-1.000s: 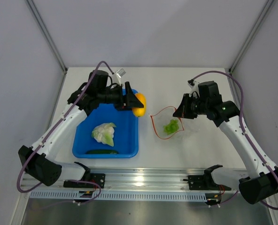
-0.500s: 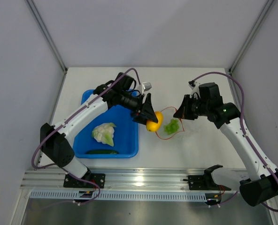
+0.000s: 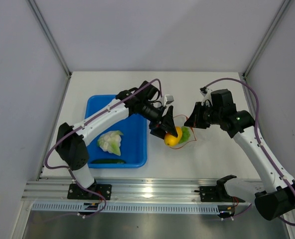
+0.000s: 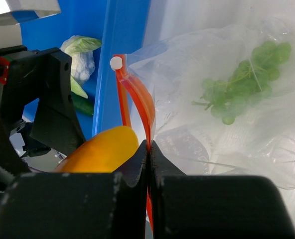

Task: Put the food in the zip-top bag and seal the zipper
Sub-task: Place the fake fruit in the zipper food storage bag.

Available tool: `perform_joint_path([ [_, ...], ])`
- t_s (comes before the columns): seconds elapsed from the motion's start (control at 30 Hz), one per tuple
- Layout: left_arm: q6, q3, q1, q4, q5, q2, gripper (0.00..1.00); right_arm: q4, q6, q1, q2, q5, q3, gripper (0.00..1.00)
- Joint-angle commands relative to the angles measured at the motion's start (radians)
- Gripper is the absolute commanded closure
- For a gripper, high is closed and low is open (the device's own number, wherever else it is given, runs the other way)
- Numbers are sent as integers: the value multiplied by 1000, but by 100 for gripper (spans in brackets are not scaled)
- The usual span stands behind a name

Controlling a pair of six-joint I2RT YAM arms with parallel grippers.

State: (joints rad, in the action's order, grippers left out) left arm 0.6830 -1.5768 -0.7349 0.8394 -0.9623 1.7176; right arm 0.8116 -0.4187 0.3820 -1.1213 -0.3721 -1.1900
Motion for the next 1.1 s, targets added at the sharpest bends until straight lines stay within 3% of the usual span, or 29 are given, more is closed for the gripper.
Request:
perform_joint_path([
  [0.0,55,-61,-1,-25,59,-7,91,-28,-5,-2,32,-11,4,100],
  [0.3,85,-118,-11,-36,91,43,80,-23,0,-2,46,-11,9,100],
  [0.63,29,-213,-27,73,146,117,71,-23,1,-3,49,-7,12,100],
  [0.77,26,-227,-29,82,154,128,58,-20,4,-2,51,-4,13,100],
  [0.8,23,-232,-29,89,161,129,46,-20,6,-3,52,-5,12,100],
  [0.87,17,-241,-29,90,166,128,34,-20,4,-3,51,-5,12,100],
  [0.9,16,-242,-29,90,168,126,1,-20,6,-3,52,-7,10,100],
  [1.07,9,-255,-29,101,181,126,1,-22,6,-3,49,-8,10,100],
])
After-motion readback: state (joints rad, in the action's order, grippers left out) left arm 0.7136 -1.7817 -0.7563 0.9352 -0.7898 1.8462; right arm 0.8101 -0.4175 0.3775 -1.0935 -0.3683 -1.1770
